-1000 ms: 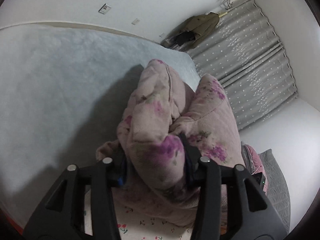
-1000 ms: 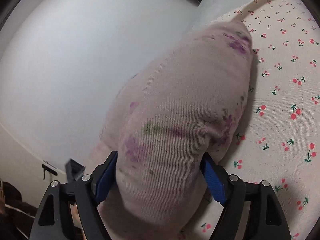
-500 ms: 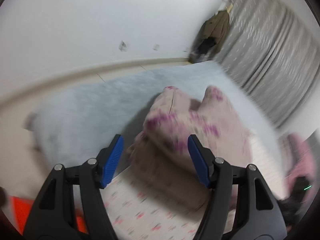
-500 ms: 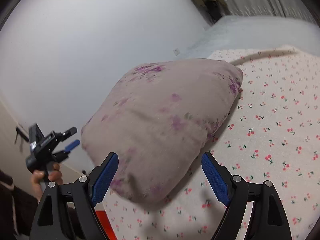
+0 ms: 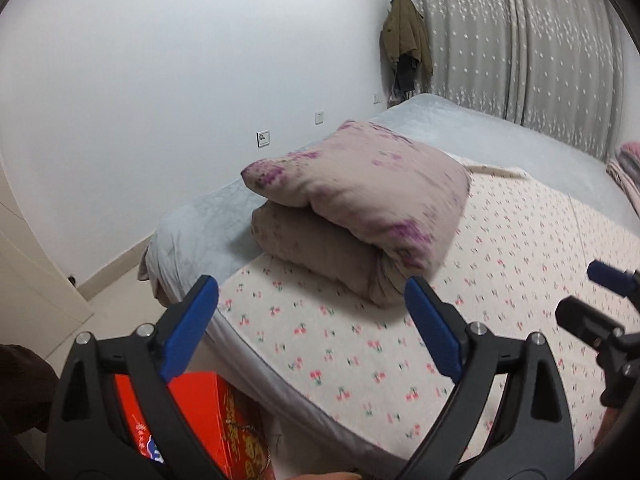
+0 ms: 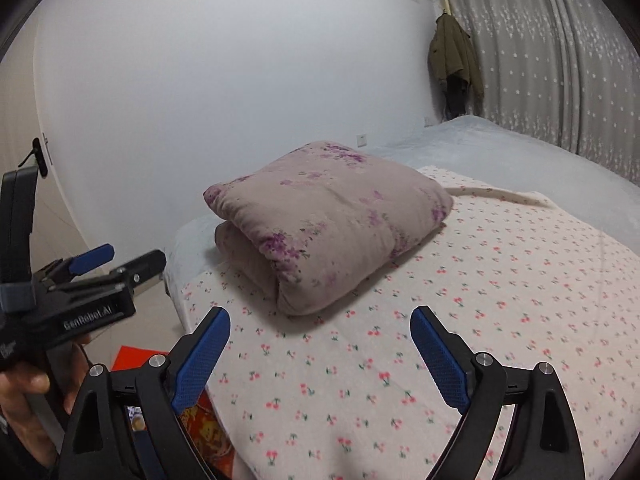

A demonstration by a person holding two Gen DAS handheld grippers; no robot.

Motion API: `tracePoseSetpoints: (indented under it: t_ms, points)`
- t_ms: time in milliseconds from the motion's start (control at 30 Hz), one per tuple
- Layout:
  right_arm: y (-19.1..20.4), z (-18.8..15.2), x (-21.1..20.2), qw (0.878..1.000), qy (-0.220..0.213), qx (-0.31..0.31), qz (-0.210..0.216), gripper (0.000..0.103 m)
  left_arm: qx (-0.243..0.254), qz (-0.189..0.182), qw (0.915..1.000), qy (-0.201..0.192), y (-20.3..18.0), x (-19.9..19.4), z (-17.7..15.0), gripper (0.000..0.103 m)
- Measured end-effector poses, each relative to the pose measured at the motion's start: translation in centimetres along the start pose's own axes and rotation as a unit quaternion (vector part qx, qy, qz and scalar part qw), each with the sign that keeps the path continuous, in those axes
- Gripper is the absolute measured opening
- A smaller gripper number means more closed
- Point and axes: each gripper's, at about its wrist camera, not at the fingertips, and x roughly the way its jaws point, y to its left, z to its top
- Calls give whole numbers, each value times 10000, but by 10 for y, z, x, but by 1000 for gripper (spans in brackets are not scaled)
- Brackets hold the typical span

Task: Fold large clothes

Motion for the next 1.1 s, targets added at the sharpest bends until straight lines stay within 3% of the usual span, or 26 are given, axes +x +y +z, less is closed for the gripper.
tracePoseSetpoints:
  t_ms: [400, 533, 867, 1100]
  points:
    - [-7, -32, -46, 9990, 250, -302, -229, 93, 127, 95, 9995, 271, -36, -28, -36, 95]
    - [-8, -43, -51, 9989, 195, -360, -246, 93, 13, 172, 9981, 595, -40, -24, -40, 95]
    - [-20, -47, -50, 9989, 204, -151, -398, 93, -130, 210, 9993, 271, -39, -46, -45, 96]
    - [-11, -50, -55, 9988, 122, -172, -443, 93, -232, 234, 9990, 309, -35, -47, -48, 96]
